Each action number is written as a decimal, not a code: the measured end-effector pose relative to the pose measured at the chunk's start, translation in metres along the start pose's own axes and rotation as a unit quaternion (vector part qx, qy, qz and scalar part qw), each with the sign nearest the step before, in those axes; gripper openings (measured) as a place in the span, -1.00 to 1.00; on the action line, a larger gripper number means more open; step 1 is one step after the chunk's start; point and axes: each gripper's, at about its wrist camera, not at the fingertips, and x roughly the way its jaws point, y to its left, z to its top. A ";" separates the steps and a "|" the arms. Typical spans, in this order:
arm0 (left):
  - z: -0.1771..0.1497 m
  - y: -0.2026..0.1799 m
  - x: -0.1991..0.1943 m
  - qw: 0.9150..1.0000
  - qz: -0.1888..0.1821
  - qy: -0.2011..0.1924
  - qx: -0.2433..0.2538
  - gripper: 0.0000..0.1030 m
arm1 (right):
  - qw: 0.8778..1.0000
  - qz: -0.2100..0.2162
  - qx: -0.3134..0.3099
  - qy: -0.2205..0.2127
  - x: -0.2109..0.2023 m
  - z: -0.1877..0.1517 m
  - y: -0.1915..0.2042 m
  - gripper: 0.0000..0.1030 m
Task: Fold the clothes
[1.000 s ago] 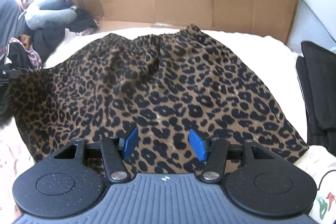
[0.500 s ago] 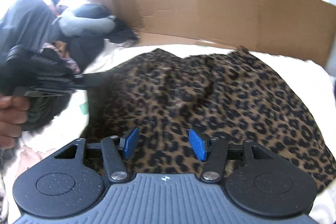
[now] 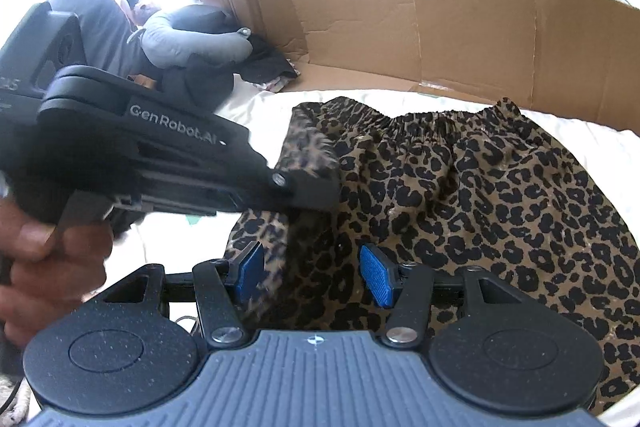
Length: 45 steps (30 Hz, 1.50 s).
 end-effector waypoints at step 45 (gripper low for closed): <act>-0.035 -0.009 0.016 0.995 0.097 0.013 0.010 -0.53 | 0.984 -0.113 0.133 -0.021 -0.062 -0.033 -0.144 -1.00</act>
